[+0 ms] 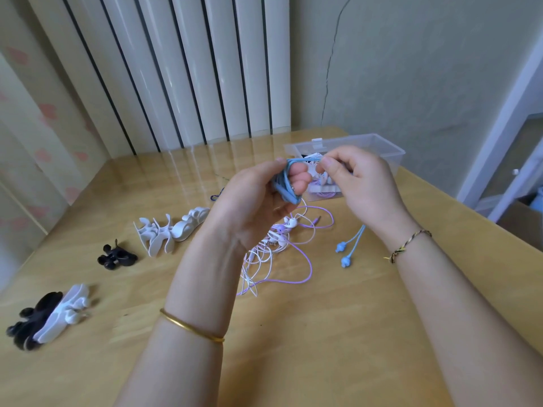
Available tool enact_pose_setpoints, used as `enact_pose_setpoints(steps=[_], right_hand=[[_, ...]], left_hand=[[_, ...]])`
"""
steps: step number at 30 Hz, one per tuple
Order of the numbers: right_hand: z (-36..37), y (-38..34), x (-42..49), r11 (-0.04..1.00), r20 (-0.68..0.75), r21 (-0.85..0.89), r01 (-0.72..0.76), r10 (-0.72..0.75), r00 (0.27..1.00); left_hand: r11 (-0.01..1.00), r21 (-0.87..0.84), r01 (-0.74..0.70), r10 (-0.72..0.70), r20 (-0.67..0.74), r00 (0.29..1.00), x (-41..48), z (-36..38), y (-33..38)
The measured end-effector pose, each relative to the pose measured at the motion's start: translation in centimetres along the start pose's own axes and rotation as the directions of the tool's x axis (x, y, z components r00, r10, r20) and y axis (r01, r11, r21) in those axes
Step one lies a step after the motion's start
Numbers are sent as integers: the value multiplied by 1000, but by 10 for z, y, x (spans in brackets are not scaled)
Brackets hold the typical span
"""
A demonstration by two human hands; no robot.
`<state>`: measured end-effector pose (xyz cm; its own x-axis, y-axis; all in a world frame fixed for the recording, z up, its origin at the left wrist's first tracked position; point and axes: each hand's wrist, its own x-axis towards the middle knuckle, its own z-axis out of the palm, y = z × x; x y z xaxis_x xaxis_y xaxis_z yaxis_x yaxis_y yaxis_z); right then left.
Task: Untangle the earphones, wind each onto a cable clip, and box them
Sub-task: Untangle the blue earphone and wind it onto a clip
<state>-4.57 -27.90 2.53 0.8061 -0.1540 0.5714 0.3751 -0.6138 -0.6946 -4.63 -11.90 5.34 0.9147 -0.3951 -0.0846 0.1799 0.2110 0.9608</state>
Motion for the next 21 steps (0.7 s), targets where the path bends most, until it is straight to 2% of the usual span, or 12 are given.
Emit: enact_pose_setpoints(steps=[2,5,8,10,11,13,15,18,21], right_hand=[[3,-2,-1,999,44,-9,-37,37,998],[6,-8,-3,996,255,-81,-37,57,965],[4,-16,-9,996,461,-85,-25,62,885],[1,-24,-11,997,522,-79,-10,50,851],[-1,-28,-12,998,519,-61,4,28,854],[-6,-33,-11,999,453,-4,37,-31,891],[-10,-36,-10,997,358,42,65,-76,930],[-11,-32,-8,991,226,17,133,-133,965],[-9,-22,-4,991,119,-21,133,-129,984]], left_hand=[[989,-142,34,-30,27,999,0,-2,3],[962,-273,-15,18,10,1000,0,-7,5],[972,-178,-151,127,-139,982,4,-11,3],[971,34,-235,236,-224,945,5,-13,0],[949,179,-259,297,-232,926,5,-14,-2],[844,464,-269,374,-150,915,4,-15,-4],[718,651,-246,348,-30,937,3,-14,-7],[661,717,-222,213,104,971,2,-8,-8],[712,664,-227,140,183,973,-4,-5,-6]])
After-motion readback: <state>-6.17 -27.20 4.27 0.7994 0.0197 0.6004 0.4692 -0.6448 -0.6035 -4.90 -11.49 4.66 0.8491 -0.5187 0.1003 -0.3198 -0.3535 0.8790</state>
